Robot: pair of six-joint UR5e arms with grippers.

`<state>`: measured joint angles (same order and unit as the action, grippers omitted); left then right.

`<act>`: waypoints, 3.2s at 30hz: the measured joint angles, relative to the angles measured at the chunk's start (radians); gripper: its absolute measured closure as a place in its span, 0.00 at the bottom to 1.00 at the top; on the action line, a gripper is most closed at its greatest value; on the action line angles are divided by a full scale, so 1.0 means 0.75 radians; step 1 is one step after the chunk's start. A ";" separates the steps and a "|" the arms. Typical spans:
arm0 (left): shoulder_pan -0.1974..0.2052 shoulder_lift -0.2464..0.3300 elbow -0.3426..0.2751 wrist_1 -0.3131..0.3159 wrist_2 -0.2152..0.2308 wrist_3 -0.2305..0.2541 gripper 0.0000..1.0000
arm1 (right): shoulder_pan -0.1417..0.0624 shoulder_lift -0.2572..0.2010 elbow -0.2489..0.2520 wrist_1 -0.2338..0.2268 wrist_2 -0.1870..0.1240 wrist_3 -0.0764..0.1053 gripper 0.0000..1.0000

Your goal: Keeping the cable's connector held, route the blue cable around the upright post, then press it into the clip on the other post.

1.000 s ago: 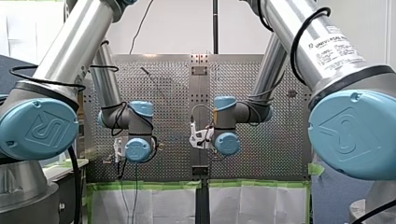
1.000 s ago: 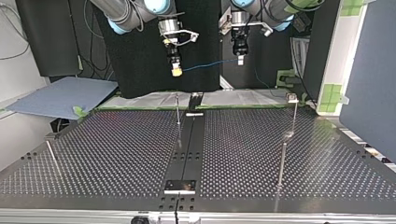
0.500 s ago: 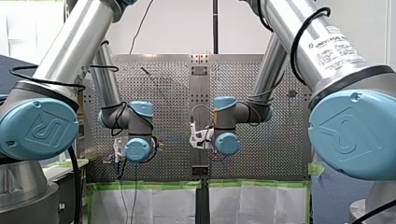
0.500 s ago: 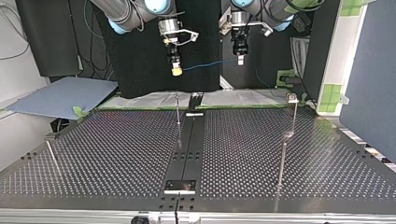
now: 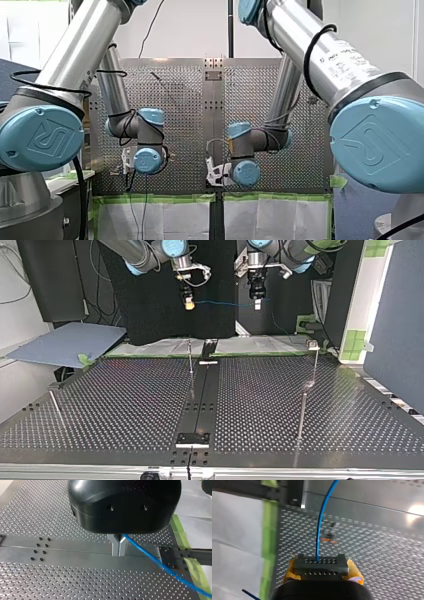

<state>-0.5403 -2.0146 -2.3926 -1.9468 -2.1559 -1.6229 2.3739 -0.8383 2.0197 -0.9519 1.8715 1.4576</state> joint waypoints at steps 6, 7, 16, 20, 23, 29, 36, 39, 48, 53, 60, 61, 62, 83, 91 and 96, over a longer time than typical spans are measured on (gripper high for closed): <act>0.000 0.000 0.000 0.000 0.000 0.000 1.00 | 0.000 0.030 0.000 0.001 0.000 0.000 1.00; 0.000 0.000 0.000 0.000 0.000 0.000 1.00 | 0.000 0.031 0.000 0.001 0.000 0.000 1.00; 0.008 0.053 0.005 -0.053 -0.009 0.053 1.00 | 0.002 -0.024 -0.049 0.013 -0.009 0.047 1.00; 0.016 0.106 0.005 -0.106 -0.010 0.082 1.00 | 0.003 -0.079 -0.066 0.027 -0.045 0.100 1.00; 0.024 0.148 0.006 -0.148 -0.011 0.085 1.00 | -0.001 -0.120 -0.075 0.047 -0.082 0.139 1.00; 0.039 0.228 0.014 -0.227 -0.014 0.087 1.00 | -0.001 -0.201 -0.108 0.120 -0.160 0.164 1.00; 0.056 0.314 0.071 -0.314 -0.049 0.084 1.00 | 0.004 -0.299 -0.138 0.183 -0.200 0.169 1.00; 0.062 0.357 0.102 -0.357 -0.056 0.073 1.00 | 0.004 -0.342 -0.156 0.218 -0.225 0.172 1.00; 0.078 0.487 0.215 -0.487 -0.092 0.072 1.00 | 0.004 -0.470 -0.261 0.339 -0.279 0.179 1.00; 0.088 0.558 0.283 -0.558 -0.126 0.077 1.00 | 0.004 -0.532 -0.321 0.395 -0.299 0.193 1.00; 0.102 0.654 0.378 -0.654 -0.138 0.076 1.00 | 0.004 -0.627 -0.363 0.419 -0.319 0.209 1.00; 0.104 0.665 0.390 -0.666 -0.138 0.076 1.00 | 0.003 -0.637 -0.367 0.418 -0.323 0.212 1.00; 0.106 0.678 0.401 -0.678 -0.138 0.075 1.00 | 0.002 -0.644 -0.369 0.416 -0.328 0.218 1.00; 0.177 0.823 0.666 -0.942 -0.074 0.075 1.00 | 0.006 -0.551 -0.595 0.463 -0.458 0.372 1.00; 0.226 0.795 0.754 -1.060 -0.040 0.075 1.00 | 0.001 -0.551 -0.705 0.543 -0.470 0.381 1.00; 0.282 0.766 0.795 -1.126 -0.003 0.077 1.00 | -0.009 -0.551 -0.773 0.564 -0.476 0.397 1.00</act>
<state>-0.3287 -1.4400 -1.7967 -2.7910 -2.1583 -1.5650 2.3669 -1.2512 1.4398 -0.5290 1.5144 1.7550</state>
